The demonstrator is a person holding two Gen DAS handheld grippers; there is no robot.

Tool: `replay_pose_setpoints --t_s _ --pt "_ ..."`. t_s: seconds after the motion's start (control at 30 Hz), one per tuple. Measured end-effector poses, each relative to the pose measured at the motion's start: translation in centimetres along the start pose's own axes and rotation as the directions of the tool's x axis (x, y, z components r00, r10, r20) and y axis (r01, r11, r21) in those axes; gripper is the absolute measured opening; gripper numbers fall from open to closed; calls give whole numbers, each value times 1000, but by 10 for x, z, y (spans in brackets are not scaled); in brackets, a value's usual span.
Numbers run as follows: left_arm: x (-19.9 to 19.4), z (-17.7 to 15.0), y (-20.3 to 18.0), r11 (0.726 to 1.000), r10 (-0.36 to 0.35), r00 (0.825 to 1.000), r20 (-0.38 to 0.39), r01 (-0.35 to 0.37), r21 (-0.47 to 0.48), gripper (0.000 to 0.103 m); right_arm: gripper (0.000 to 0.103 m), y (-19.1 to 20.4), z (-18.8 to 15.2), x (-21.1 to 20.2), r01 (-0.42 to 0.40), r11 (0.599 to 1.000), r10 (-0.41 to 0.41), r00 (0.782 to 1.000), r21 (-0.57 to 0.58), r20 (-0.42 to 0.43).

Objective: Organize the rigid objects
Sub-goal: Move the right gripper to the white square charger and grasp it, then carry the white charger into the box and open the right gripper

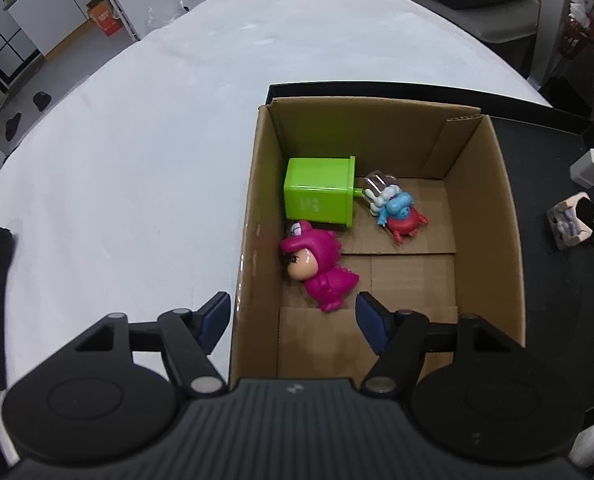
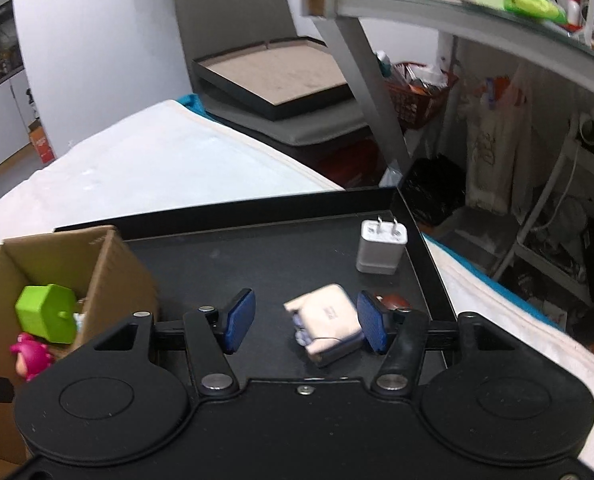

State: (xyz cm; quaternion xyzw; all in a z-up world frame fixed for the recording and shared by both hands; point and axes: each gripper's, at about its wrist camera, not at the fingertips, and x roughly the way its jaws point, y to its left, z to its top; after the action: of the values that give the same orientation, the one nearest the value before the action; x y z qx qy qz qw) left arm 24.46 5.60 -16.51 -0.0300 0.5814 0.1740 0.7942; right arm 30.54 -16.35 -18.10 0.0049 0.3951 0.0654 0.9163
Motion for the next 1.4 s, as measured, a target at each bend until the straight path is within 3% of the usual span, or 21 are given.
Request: replay_pose_setpoints --t_s 0.2,0.43,0.57,0.67,0.93,1.4 --pt "10 10 -6 999 39 999 -4 -39 20 69 57 -10 -2 16 -54 998 56 997 31 -54" --pt "14 15 -15 998 52 999 -14 -51 28 69 57 -9 -9 33 -22 1000 22 997 -2 -73" --pt "13 16 -14 998 51 999 -10 -50 29 69 42 -4 -14 33 -8 999 5 998 -47 -68" --pt "11 13 -11 999 50 999 -4 -50 20 69 42 -7 -13 28 -48 999 46 995 -13 -89" --pt "2 5 -1 999 27 999 23 -27 19 69 42 -5 -8 6 -93 995 94 992 21 -80" --pt "4 -11 24 998 -65 998 16 65 5 69 42 12 4 -29 -64 998 62 996 -27 -70"
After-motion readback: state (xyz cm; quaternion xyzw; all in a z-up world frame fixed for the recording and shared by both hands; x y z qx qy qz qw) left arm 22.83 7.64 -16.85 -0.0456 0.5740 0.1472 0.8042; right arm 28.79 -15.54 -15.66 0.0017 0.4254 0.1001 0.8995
